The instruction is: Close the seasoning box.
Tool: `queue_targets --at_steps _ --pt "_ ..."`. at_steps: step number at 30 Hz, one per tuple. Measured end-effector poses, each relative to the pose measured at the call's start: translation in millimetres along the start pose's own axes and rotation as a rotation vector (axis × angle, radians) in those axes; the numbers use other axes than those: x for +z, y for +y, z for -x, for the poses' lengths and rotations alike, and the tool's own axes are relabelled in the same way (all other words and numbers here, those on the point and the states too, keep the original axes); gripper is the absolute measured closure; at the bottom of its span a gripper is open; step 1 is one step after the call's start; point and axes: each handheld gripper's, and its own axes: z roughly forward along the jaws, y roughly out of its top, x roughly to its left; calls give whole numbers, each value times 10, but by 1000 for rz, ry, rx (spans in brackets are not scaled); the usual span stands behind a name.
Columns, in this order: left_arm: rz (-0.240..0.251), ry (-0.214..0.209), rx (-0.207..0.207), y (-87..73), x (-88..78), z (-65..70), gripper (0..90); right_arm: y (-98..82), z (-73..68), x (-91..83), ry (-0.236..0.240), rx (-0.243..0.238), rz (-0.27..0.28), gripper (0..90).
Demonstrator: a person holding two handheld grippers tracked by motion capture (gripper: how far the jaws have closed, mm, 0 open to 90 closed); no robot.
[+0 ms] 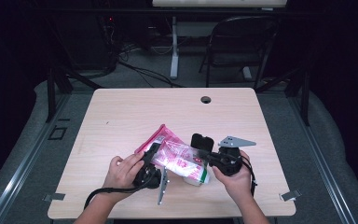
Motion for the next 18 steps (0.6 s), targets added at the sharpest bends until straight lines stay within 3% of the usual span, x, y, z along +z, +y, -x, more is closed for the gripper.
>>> queue_targets --at_steps 12,18 --pt "2 -76 -78 -33 37 89 747 22 -4 -7 3 -2 5 900" --pt "1 -95 -108 -46 44 100 749 36 -9 -6 11 -6 12 900"
